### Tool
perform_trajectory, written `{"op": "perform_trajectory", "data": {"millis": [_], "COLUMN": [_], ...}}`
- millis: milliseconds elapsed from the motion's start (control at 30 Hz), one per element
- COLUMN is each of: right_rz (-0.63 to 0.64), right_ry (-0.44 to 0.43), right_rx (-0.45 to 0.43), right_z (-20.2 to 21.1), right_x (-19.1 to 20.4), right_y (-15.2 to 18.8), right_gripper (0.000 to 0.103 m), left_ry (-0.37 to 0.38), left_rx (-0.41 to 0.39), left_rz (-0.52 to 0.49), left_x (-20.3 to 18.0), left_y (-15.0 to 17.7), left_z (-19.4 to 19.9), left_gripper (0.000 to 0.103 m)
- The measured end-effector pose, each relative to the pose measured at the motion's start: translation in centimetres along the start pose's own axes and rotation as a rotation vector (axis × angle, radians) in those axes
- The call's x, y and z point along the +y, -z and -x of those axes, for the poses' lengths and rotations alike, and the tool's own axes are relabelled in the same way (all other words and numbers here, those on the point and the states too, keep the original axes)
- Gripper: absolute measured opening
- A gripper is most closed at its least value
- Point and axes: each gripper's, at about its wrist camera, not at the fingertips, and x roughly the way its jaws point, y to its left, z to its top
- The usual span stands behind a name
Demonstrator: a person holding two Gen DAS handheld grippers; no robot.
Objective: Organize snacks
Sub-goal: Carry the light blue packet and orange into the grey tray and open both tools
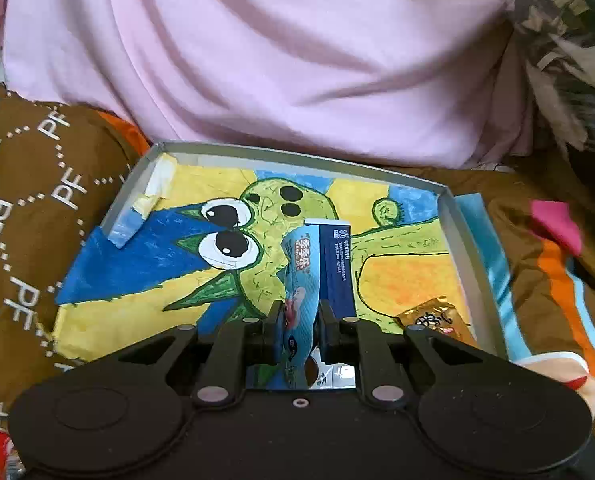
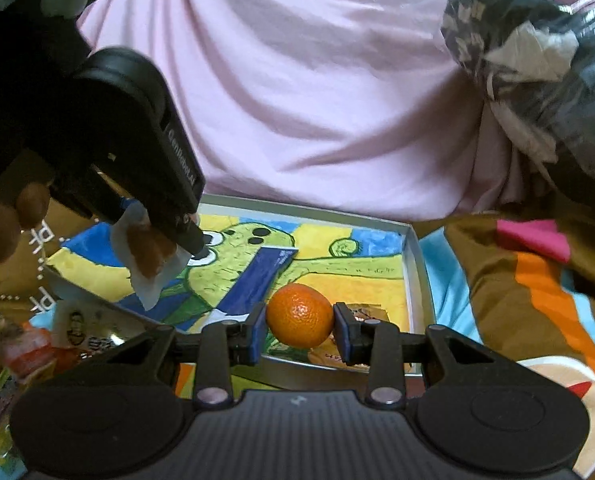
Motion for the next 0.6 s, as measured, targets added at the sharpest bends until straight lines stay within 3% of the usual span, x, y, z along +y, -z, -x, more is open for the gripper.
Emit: {"op": "perform_trajectory", "data": {"millis": [600], "right_rz": [-0.012], "right_ry": [-0.035], "right_rx": [0.049], "right_z": [-2.0], "right_x": [-0.3], "right_y": [0.3], "right_gripper": [0.041], "left_ry": [0.025], "left_rx": [0.033], "left_rz": [0.009], "left_x": [0.6], "left_y": [1.1], "left_z": [-3.7], "left_gripper": [0.018]}}
